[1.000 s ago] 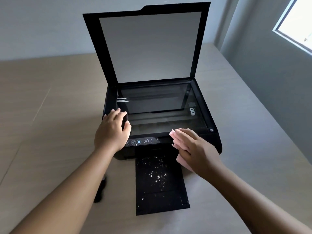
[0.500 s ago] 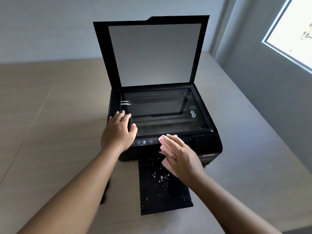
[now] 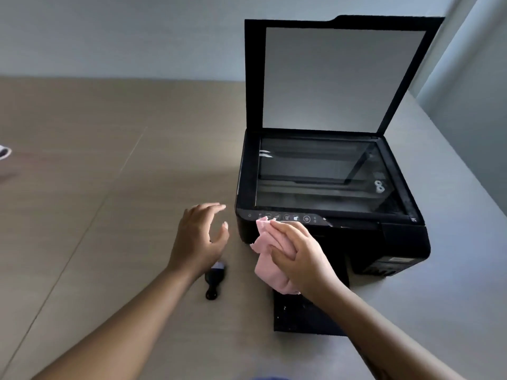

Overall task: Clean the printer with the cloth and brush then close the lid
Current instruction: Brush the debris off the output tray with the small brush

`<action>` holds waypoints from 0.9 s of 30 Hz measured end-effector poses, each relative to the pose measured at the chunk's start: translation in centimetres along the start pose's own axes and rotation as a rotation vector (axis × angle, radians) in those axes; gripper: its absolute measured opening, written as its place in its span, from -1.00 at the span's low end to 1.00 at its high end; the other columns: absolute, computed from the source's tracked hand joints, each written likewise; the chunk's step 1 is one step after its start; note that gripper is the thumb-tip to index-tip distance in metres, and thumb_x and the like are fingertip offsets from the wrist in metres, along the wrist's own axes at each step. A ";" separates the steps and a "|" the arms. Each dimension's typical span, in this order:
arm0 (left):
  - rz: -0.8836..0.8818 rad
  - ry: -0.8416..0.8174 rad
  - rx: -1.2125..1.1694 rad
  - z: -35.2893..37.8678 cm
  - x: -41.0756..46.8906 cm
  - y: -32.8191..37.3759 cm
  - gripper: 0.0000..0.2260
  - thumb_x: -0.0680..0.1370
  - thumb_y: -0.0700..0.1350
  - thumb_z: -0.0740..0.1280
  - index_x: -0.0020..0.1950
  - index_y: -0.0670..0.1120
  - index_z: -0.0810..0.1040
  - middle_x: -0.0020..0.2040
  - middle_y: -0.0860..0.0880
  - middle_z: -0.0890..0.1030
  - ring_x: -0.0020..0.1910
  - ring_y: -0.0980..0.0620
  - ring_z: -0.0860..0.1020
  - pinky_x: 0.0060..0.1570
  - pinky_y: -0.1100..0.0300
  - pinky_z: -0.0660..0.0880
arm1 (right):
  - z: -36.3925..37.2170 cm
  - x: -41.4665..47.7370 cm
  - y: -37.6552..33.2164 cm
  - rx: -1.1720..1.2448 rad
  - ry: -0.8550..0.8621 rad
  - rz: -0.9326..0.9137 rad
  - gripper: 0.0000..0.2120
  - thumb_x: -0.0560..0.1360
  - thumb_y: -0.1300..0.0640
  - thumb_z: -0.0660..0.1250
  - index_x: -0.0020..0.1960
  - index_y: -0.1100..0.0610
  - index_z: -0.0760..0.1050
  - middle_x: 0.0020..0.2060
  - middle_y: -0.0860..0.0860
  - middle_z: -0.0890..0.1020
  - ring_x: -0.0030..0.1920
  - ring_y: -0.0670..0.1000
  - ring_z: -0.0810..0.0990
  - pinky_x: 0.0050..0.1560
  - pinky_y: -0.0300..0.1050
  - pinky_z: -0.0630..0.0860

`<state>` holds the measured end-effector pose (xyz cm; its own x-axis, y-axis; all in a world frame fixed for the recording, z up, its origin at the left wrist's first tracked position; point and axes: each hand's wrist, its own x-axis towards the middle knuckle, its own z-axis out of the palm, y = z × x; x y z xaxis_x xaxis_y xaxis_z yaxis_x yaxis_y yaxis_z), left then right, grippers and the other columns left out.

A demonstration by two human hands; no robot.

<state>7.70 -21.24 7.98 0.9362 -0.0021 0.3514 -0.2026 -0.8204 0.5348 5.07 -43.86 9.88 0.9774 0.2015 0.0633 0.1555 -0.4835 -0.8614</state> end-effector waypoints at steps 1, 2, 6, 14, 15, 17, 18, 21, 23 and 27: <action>-0.038 -0.005 0.016 -0.5 -0.7 -1.1 -0.64 0.48 0.00 0.23 0.23 -0.07 0.53 0.17 0.03 0.56 0.19 0.04 0.42 0.24 0.21 0.31 | 1.1 -0.3 0.0 -0.020 -0.022 -0.027 -0.57 0.46 0.22 0.39 0.31 0.00 0.49 0.19 -0.28 0.48 0.20 -0.30 0.46 0.19 -0.44 0.34; -0.078 -0.013 0.029 -0.9 -1.3 -2.2 -0.64 0.48 0.00 0.23 0.24 -0.07 0.52 0.18 0.02 0.56 0.20 0.04 0.42 0.24 0.22 0.30 | 2.2 -0.7 0.1 -0.045 -0.045 -0.057 -0.56 0.46 0.22 0.38 0.32 0.00 0.49 0.19 -0.30 0.46 0.20 -0.32 0.45 0.18 -0.48 0.32; -0.225 -0.100 0.080 -1.5 -4.1 -5.7 -0.60 0.48 -0.02 0.27 0.29 -0.09 0.49 0.24 -0.04 0.53 0.28 -0.02 0.40 0.25 0.20 0.30 | 6.0 -1.9 1.1 -0.129 -0.147 -0.030 -0.58 0.52 0.16 0.30 0.35 -0.08 0.43 0.21 -0.31 0.42 0.18 -0.29 0.46 0.19 -0.36 0.40; -0.394 -0.422 0.229 -0.1 -9.6 -10.6 -0.51 0.54 0.00 0.25 0.45 -0.10 0.33 0.50 -0.13 0.27 0.46 -0.16 0.23 0.43 0.04 0.20 | 11.7 -2.0 3.6 -0.610 -0.341 0.063 -0.50 0.42 0.11 0.29 0.33 0.23 0.42 0.22 0.13 0.49 0.23 0.21 0.51 0.20 0.03 0.45; -0.390 -0.450 0.268 0.0 -10.3 -11.2 -0.48 0.53 0.05 0.18 0.47 -0.11 0.30 0.51 -0.15 0.25 0.46 -0.18 0.22 0.44 0.02 0.17 | 12.7 -2.1 3.8 -0.664 -0.323 0.044 -0.55 0.34 0.11 0.29 0.19 0.26 0.51 0.13 0.17 0.55 0.14 0.27 0.57 0.10 0.09 0.52; -0.385 -0.464 0.318 0.3 -11.7 -12.3 -0.38 0.49 0.15 0.01 0.49 -0.11 0.25 0.52 -0.15 0.22 0.47 -0.20 0.20 0.46 0.00 0.14 | 14.4 -2.1 4.2 -0.684 -0.331 0.036 -0.53 0.30 0.03 0.18 0.12 0.25 0.49 0.11 0.22 0.56 0.16 0.37 0.55 0.13 0.27 0.49; -0.380 -0.468 0.339 0.4 -12.3 -12.8 -0.35 0.48 0.18 -0.05 0.51 -0.10 0.21 0.54 -0.13 0.19 0.49 -0.19 0.17 0.46 0.00 0.11 | 15.4 -2.1 4.6 -0.678 -0.359 0.066 -0.44 0.32 -0.04 0.12 0.22 0.23 0.43 0.24 0.21 0.49 0.29 0.39 0.44 0.29 0.34 0.35; -0.359 -0.484 0.380 0.8 -13.8 -13.9 -0.36 0.50 0.20 -0.12 0.55 -0.01 0.11 0.57 -0.07 0.08 0.53 -0.14 0.07 0.48 -0.04 0.03 | 17.1 -2.5 5.6 -0.706 -0.449 0.216 -0.24 0.45 -0.24 -0.02 0.54 0.14 0.07 0.55 0.15 0.04 0.53 0.31 -0.12 0.49 0.26 -0.25; -0.349 -0.466 0.382 0.9 -14.1 -14.0 -0.39 0.53 0.19 -0.11 0.55 0.00 0.10 0.58 -0.06 0.06 0.54 -0.12 0.05 0.48 -0.04 -0.02 | 17.8 -3.0 5.5 -0.751 -0.365 0.207 -0.20 0.47 -0.30 -0.08 0.57 0.14 0.00 0.57 0.18 -0.05 0.53 0.31 -0.21 0.48 0.26 -0.31; -0.350 -0.454 0.380 0.9 -14.0 -13.7 -0.41 0.54 0.21 -0.09 0.53 0.00 0.17 0.56 -0.08 0.13 0.52 -0.15 0.12 0.45 -0.05 0.02 | 18.7 -3.2 4.0 -0.811 -0.076 0.022 -0.49 0.37 -0.19 0.31 0.20 0.11 0.48 0.30 0.13 0.49 0.43 0.26 0.20 0.44 0.22 -0.06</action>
<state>-2.40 -10.46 -4.98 0.9726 0.1284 -0.1938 0.1710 -0.9598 0.2225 -0.14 -30.48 -3.21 0.9736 0.2280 -0.0083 0.2202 -0.9487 -0.2270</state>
